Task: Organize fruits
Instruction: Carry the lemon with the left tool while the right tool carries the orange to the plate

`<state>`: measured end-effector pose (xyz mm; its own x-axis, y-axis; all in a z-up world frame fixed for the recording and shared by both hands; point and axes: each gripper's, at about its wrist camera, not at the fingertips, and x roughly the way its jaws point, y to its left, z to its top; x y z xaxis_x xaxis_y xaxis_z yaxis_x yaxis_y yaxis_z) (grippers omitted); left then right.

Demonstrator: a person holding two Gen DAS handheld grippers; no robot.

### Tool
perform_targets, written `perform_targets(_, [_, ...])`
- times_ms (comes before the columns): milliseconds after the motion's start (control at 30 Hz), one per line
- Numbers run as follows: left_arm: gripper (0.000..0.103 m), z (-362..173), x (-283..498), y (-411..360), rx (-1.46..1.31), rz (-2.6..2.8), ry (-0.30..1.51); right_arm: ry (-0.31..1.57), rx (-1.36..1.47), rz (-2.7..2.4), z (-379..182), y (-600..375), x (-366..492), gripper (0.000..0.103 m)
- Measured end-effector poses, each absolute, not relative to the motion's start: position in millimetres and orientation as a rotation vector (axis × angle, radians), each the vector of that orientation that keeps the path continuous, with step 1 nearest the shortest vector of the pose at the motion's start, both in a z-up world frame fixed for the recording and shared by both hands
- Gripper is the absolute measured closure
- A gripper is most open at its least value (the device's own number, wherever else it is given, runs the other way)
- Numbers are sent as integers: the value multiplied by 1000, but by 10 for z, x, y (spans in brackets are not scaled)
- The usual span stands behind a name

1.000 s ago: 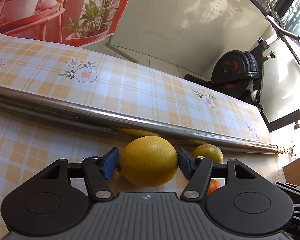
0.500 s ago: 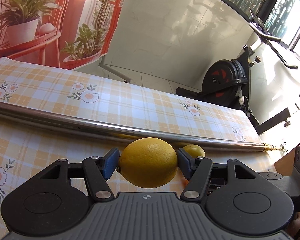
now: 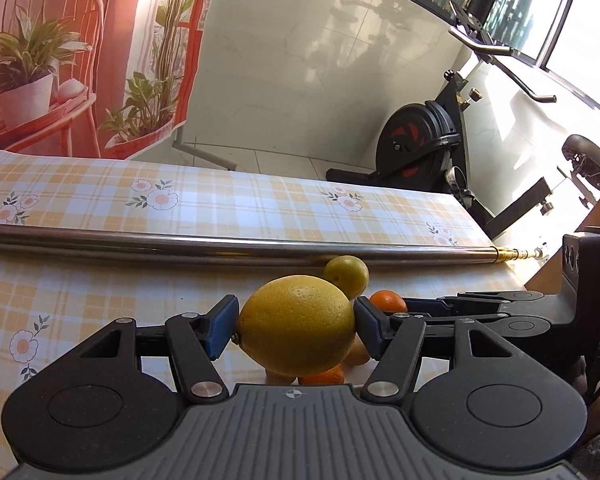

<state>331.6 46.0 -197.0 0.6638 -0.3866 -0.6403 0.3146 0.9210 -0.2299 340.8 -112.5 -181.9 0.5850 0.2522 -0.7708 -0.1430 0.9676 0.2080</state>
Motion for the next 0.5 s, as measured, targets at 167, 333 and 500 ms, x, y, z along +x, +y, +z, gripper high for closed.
perform_targets(167, [37,-1918,3127,394,-80,-422,736,869,136,238,-1627,-1170,3177,71])
perform_targets(333, [37,-1897,2846,366,-67,-445,745,848,160,238,-1471,-1219,2924,71])
perform_targets(500, [37,-1930,2521,412,-73,-434,768,832,179,240,-1375,-1238,2654,71])
